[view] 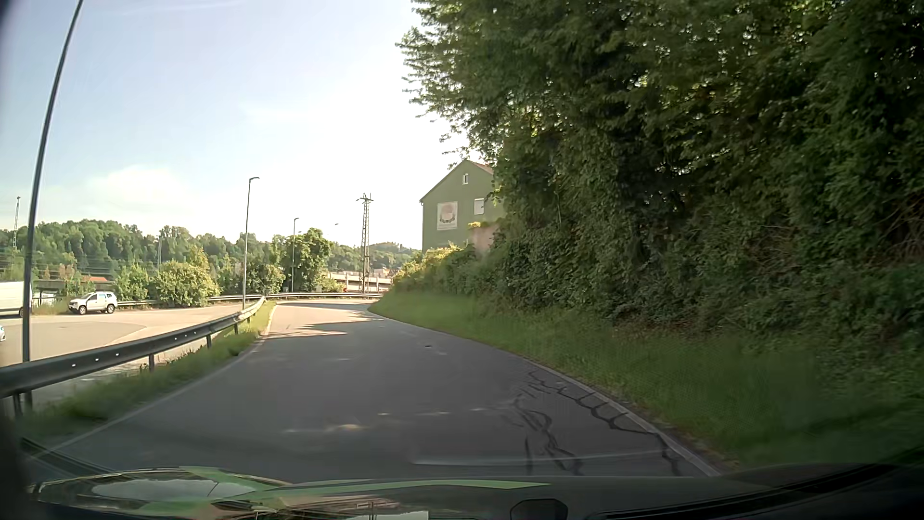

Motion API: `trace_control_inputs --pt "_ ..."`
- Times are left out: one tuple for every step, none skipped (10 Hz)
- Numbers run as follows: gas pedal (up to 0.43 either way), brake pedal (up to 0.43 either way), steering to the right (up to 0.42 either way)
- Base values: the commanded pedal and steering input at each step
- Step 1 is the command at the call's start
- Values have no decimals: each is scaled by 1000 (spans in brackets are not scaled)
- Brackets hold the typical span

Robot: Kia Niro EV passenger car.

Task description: Follow the waypoints while adhering to traffic rules and regulations

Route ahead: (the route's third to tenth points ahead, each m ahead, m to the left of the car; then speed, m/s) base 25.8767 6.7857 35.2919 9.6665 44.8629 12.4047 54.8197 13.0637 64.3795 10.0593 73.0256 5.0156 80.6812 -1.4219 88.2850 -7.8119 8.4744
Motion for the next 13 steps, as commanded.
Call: trace_control_inputs --pt "28 0 -83" --pt "28 0 -85" --pt "28 0 -86" --pt "8 0 -86" --pt "0 0 -86" --pt "0 0 -86" --pt "0 0 -86" --pt "0 0 -86" --pt "0 0 -85" --pt "0 0 -80" --pt "0 0 -67" --pt "0 0 -58" --pt "0 0 -51"
